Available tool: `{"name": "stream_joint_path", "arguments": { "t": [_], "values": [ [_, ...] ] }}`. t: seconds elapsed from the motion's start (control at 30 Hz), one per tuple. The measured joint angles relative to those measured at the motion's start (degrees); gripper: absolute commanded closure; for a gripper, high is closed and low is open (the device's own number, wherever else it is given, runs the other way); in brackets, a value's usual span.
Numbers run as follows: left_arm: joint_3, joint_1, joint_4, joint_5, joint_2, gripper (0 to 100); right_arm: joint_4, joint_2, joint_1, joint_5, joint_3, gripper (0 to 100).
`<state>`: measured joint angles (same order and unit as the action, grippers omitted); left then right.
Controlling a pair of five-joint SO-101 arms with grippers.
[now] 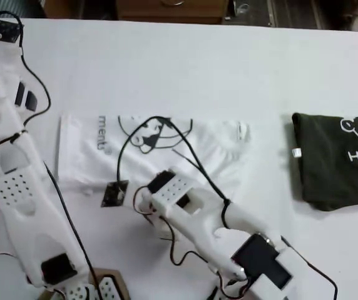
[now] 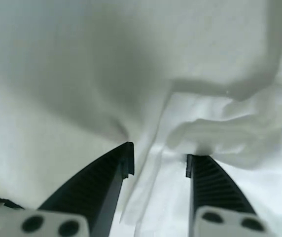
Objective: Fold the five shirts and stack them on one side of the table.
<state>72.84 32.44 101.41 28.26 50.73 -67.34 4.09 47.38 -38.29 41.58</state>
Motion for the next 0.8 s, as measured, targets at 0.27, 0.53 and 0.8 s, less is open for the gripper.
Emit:
{"name": "stream_joint_path", "arguments": {
  "t": [0.27, 0.53, 0.8],
  "values": [
    [0.0, 0.1, 0.0, 0.0, 0.0, 79, 0.7, 0.8, -2.3, 0.2, -0.6, 97.8],
    [0.0, 0.1, 0.0, 0.0, 0.0, 79, 0.7, 1.0, -2.4, -0.2, -1.6, 97.8],
    [0.0, 0.1, 0.0, 0.0, 0.0, 79, -13.5, 3.3, -9.2, -9.8, -14.2, 97.8]
  ]
}}
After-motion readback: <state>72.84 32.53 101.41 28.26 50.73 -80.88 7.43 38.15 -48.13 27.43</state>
